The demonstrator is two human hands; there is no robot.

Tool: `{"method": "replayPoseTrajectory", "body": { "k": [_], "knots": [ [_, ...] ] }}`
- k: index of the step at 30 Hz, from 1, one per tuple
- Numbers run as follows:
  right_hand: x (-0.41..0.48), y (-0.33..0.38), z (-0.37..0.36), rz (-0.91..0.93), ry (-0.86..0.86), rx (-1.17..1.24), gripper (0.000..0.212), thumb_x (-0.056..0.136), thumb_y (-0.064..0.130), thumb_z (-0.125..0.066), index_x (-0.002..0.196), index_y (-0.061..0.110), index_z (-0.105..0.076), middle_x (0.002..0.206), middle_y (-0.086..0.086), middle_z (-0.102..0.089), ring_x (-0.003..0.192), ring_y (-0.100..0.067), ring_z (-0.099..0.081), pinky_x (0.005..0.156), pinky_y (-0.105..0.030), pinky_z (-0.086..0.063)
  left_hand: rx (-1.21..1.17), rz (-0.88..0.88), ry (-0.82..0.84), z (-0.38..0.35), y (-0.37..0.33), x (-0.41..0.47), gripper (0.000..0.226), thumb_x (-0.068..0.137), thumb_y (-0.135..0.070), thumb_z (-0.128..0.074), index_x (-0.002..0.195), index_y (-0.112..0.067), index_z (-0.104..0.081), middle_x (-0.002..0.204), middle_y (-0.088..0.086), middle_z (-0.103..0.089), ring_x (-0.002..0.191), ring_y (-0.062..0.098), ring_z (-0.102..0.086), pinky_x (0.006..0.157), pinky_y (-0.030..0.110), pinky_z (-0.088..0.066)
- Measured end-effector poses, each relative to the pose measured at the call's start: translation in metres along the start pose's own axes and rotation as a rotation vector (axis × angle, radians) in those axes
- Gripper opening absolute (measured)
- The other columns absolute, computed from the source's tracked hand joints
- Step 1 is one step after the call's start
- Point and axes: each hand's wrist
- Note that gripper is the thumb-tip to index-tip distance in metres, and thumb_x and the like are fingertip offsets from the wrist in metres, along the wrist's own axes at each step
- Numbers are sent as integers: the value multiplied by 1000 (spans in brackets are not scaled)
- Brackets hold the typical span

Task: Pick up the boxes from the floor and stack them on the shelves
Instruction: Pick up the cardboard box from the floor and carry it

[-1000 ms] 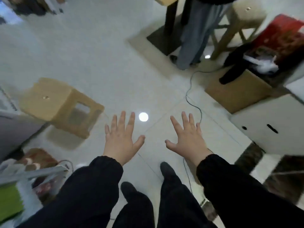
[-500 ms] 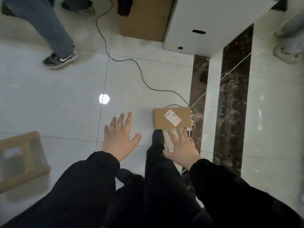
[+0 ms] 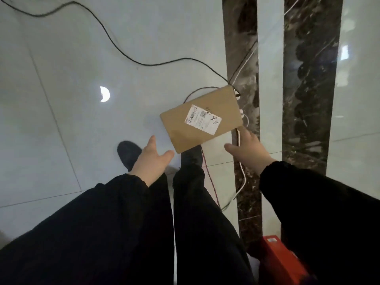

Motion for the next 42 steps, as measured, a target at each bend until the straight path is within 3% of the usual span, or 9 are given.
{"method": "replayPoseTrajectory", "body": {
  "k": [7,10,13,23,27,30,35,38,42],
  "knots": [
    [167,-25,-33,-195,-177,353,81,73,54,-74,141,19,-47,131,-4,-60,110,-21,-60,92,-33,-49,-317,131,161,-59,39,159,76,97,-49,-55,161,-23,-23,153,-7,-43,145,23,-36,115,41,-33],
    [176,-23,-38,-243,-193,483,66,79,53,-74,134,23,-50,122,-3,-61,97,-18,-61,86,-34,-50,-450,84,159,-62,40,169,53,99,-47,-52,148,-31,-41,110,-22,-50,125,15,-44,110,41,-37],
    [138,0,-29,-183,-213,553,66,82,55,-65,137,20,-50,125,-4,-63,107,-23,-61,87,-37,-47,-588,13,72,-22,33,136,37,98,-45,-47,134,-45,-52,115,-22,-58,123,11,-51,101,38,-38],
    [-162,262,96,399,-22,609,33,79,58,-67,111,63,-58,130,12,-60,122,-15,-58,104,-53,-50,-993,-187,-413,250,15,-184,21,84,-55,-50,87,-60,-70,123,-10,-61,110,7,-60,100,48,-53],
    [-286,373,147,683,-14,449,61,70,68,-70,128,59,-53,137,2,-56,127,-22,-55,107,-55,-47,-1029,-316,-604,334,25,-328,18,103,-42,-47,111,-53,-58,103,-34,-68,95,-15,-62,99,41,-49],
    [-378,437,166,915,17,326,74,70,64,-68,140,51,-47,135,10,-60,125,-14,-56,108,-42,-46,-1049,-363,-803,368,46,-428,33,103,-40,-51,132,-56,-49,112,-39,-65,105,-16,-59,101,36,-45],
    [-497,491,164,1261,148,172,65,86,40,-73,145,46,-46,132,11,-61,114,-3,-58,98,-32,-47,-1184,-359,-1220,349,75,-582,47,104,-37,-52,148,-46,-41,120,-32,-57,106,-15,-53,99,26,-42],
    [-552,503,147,1415,266,49,62,87,40,-73,144,42,-48,125,7,-63,111,-12,-60,93,-35,-50,-1153,-240,-1527,299,99,-654,40,103,-32,-55,142,-39,-46,113,-27,-56,85,-28,-54,71,-1,-42],
    [-634,485,109,1570,547,-99,59,73,63,-66,127,69,-45,129,13,-56,114,-10,-56,99,-46,-52,-1300,-134,-1778,201,129,-728,45,98,-43,-58,142,-40,-47,124,-16,-61,114,4,-58,89,27,-46]
  ]
}}
Point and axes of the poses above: each hand's wrist, its own x-axis towards the middle knuckle, its own z-axis out of the back of the hand, y = z × x
